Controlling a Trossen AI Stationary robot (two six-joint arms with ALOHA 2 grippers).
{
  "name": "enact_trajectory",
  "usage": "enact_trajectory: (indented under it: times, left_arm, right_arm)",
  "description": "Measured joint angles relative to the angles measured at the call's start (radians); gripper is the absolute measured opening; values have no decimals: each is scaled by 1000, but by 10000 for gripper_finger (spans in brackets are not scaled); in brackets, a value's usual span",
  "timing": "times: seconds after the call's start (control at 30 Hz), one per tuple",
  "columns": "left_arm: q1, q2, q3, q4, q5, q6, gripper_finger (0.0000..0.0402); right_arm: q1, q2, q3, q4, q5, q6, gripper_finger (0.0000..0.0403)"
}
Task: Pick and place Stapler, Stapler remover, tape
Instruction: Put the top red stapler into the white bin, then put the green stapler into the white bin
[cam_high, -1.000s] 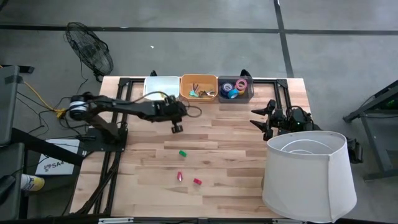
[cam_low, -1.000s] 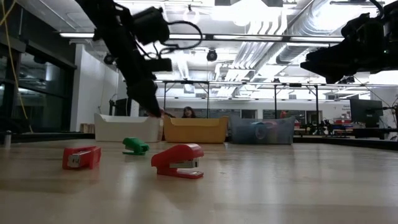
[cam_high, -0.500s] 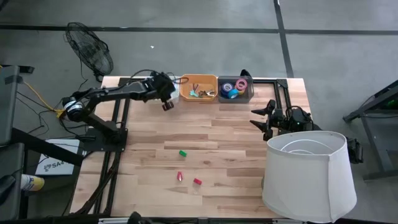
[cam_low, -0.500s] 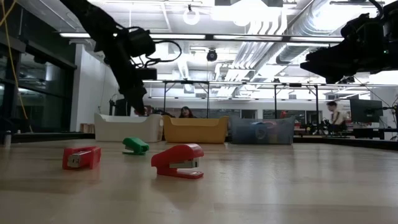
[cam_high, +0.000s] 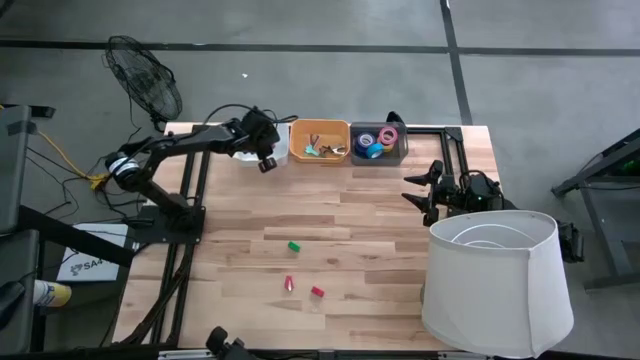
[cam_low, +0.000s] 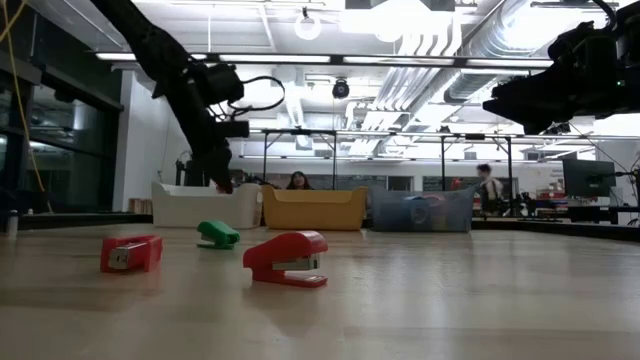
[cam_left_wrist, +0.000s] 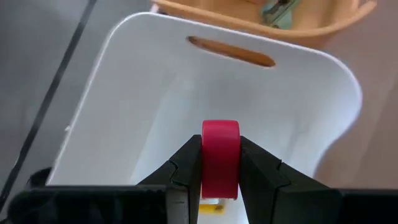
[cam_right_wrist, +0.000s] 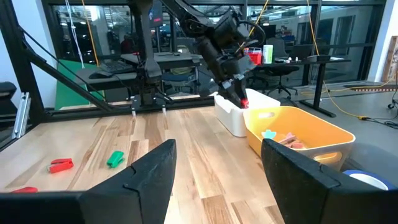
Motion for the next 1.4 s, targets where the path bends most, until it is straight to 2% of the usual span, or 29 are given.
enact_trajectory:
  times: [0.27, 0.63, 0.9, 1.17, 1.3, 1.4]
  left_arm:
    - [-2, 46, 0, 38, 26, 28, 86]
    - [-3, 46, 0, 44, 28, 28, 161]
    - [-4, -93, 0, -22, 57, 51, 167]
    - [-104, -226, 0, -167, 247, 210, 168]
    - [-194, -231, 0, -215, 302, 283, 168]
    - [-263, -231, 0, -241, 302, 321, 168]
  right_arm:
    - [0, 0, 0, 0, 0, 0, 227]
    - [0, 0, 0, -1, 0, 0, 227]
    - [0, 0, 0, -1, 0, 0, 227]
    - [0, 0, 0, -1, 0, 0, 227]
    - [0, 0, 0, -1, 0, 0, 227]
    - [0, 0, 0, -1, 0, 0, 227]
